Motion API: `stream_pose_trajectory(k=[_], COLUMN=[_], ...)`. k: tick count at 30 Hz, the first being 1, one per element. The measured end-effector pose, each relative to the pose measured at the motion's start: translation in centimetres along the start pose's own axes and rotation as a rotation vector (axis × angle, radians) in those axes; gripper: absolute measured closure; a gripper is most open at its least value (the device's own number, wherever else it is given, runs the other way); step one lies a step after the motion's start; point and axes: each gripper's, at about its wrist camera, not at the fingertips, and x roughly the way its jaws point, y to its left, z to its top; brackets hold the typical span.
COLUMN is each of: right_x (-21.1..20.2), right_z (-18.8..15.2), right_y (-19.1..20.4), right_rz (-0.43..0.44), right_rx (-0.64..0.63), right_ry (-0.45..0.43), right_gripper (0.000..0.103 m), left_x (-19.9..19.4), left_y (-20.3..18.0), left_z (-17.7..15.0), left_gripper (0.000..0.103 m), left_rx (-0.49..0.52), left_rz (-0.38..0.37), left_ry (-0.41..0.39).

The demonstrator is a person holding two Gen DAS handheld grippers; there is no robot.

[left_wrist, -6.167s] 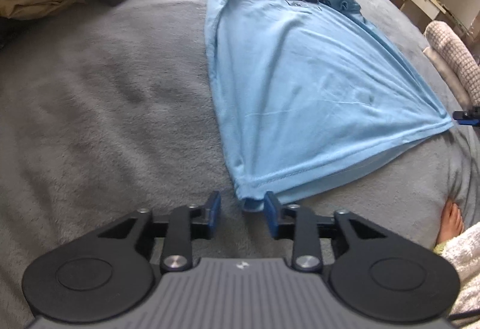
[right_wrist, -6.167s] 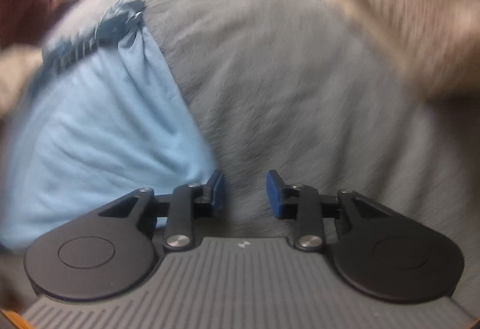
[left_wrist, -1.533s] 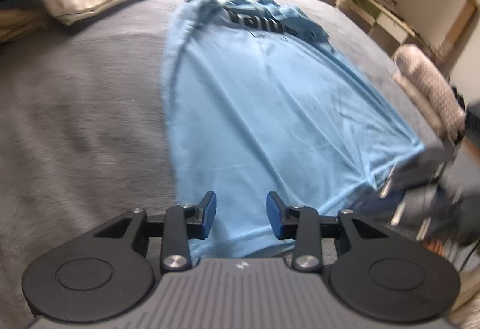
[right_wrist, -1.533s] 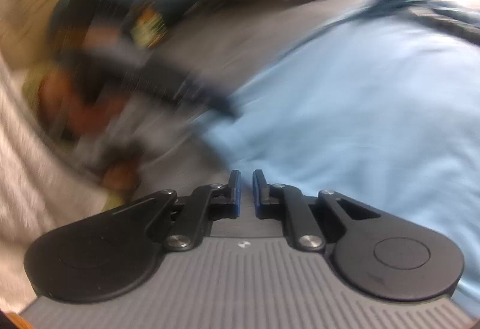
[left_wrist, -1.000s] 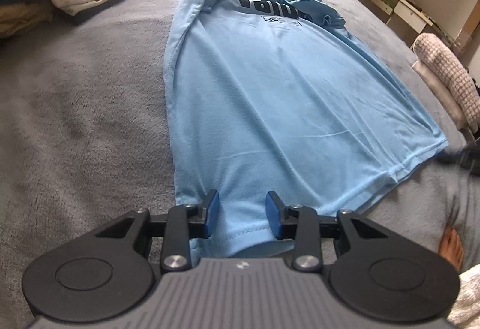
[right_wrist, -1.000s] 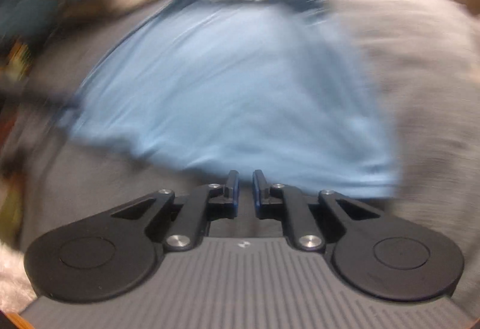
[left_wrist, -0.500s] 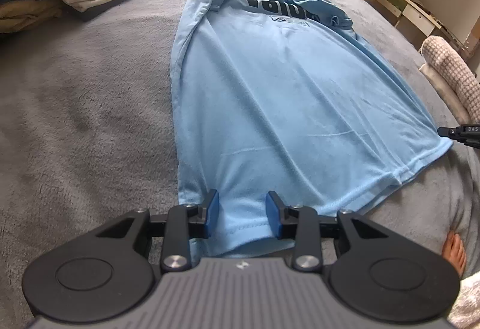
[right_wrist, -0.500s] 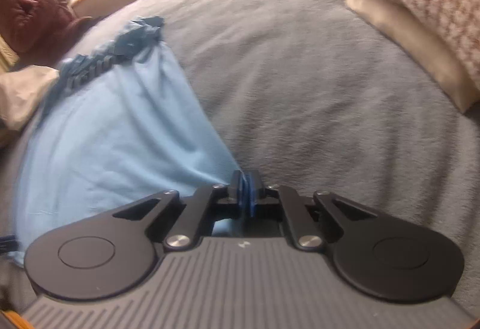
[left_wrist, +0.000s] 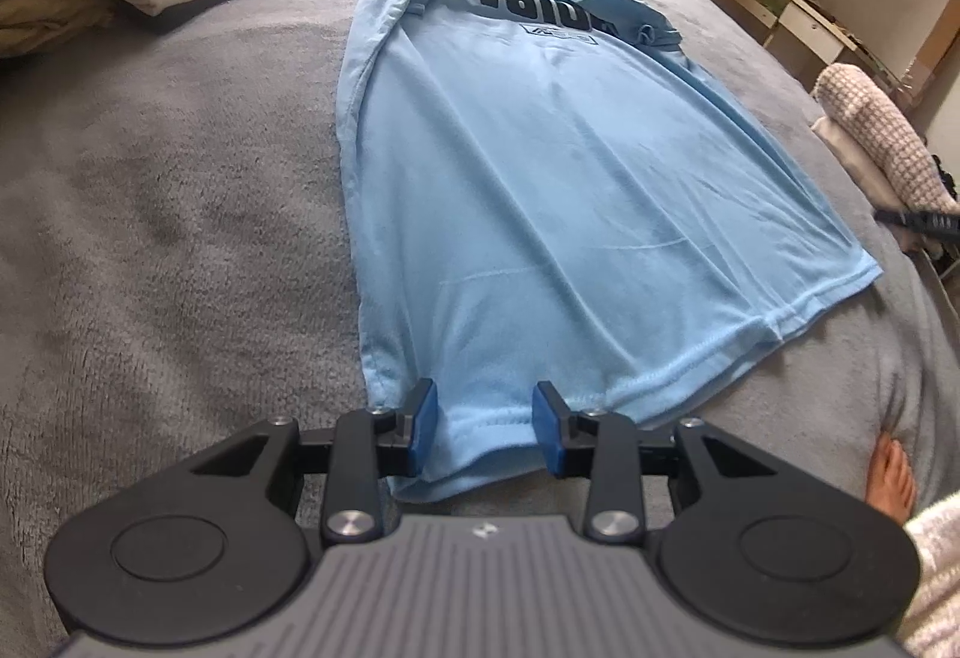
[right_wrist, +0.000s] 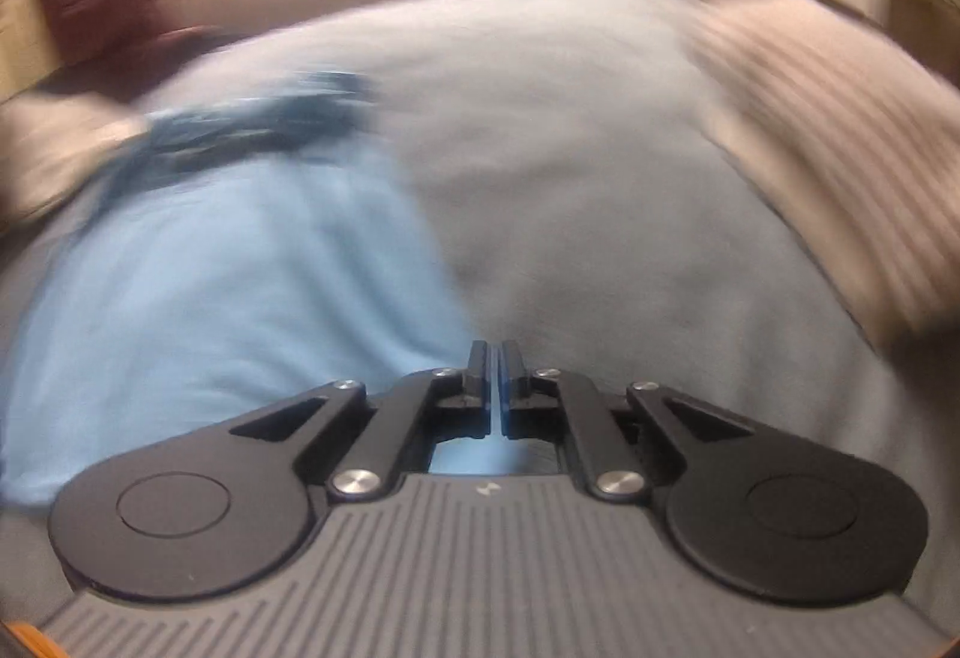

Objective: Fold clothes

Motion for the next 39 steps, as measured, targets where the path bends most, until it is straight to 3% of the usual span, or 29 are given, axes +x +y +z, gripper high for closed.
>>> stream_pose_trajectory(k=[3,5,7,10,12,15,17,21,22,24,25,26,30,32,35,37,39], right_x=[0.0,0.0,-0.3,-1.5,-2.7,-3.1,-2.3,0.5,0.9,1.5,1.5,1.5,0.1,-0.5,-0.2,0.4,0.7], right_z=[1.0,1.2,1.1,-1.6,-4.9,-9.7,-11.7,-12.2,-11.9,-10.9,-9.9,-8.6,-2.5,-1.6,-3.1,-4.2,-4.6], right_y=[3.2,2.7,-0.4,-7.3,-10.9,-13.2,-13.5,-13.3,-13.2,-12.7,-12.1,-11.0,-3.5,2.0,8.4,10.2,10.7], right_rz=[0.058,0.030,-0.011,-0.001,0.071,0.213,0.281,0.289,0.276,0.255,0.247,0.243,0.154,0.107,0.086,0.064,0.038], right_rx=[-0.127,-0.097,0.085,0.580,0.912,1.298,1.452,1.504,1.487,1.421,1.352,1.248,0.553,0.132,-0.348,-0.502,-0.564], right_ry=[-0.008,-0.008,0.012,0.085,0.099,0.115,0.138,0.174,0.159,0.131,0.124,0.112,0.038,0.021,0.040,0.054,0.060], right_gripper=[0.094,0.078,0.075,0.074,0.073,0.071,0.069,0.065,0.065,0.084,0.093,0.094,0.095,0.095,0.095,0.095,0.095], left_x=[-0.1,-0.2,-0.2,-0.2,-0.1,0.0,0.1,0.1,0.0,-0.1,-0.2,-0.2,-0.3,-0.3,-0.2,-0.2,-0.1], left_y=[0.3,0.5,0.8,1.1,1.2,1.5,1.7,1.8,1.8,1.7,1.6,1.6,1.5,1.5,1.5,1.5,1.6], left_z=[-0.1,-0.1,-0.1,-0.1,0.0,0.2,0.3,0.2,0.2,0.1,0.1,0.1,0.1,0.1,0.0,-0.1,-0.1], left_gripper=[0.067,0.067,0.067,0.067,0.067,0.067,0.067,0.067,0.067,0.067,0.067,0.067,0.067,0.067,0.067,0.067,0.067], left_rx=[-0.006,-0.013,-0.019,-0.024,-0.030,-0.045,-0.059,-0.089,-0.091,-0.091,-0.089,-0.088,-0.081,-0.077,-0.076,-0.077,-0.076], left_rz=[-0.016,-0.027,-0.038,-0.054,-0.062,-0.075,-0.082,-0.086,-0.084,-0.078,-0.075,-0.073,-0.067,-0.066,-0.067,-0.068,-0.070], left_ry=[0.002,0.002,0.003,0.010,0.017,0.027,0.031,0.026,0.024,0.023,0.023,0.023,0.026,0.026,0.023,0.021,0.020])
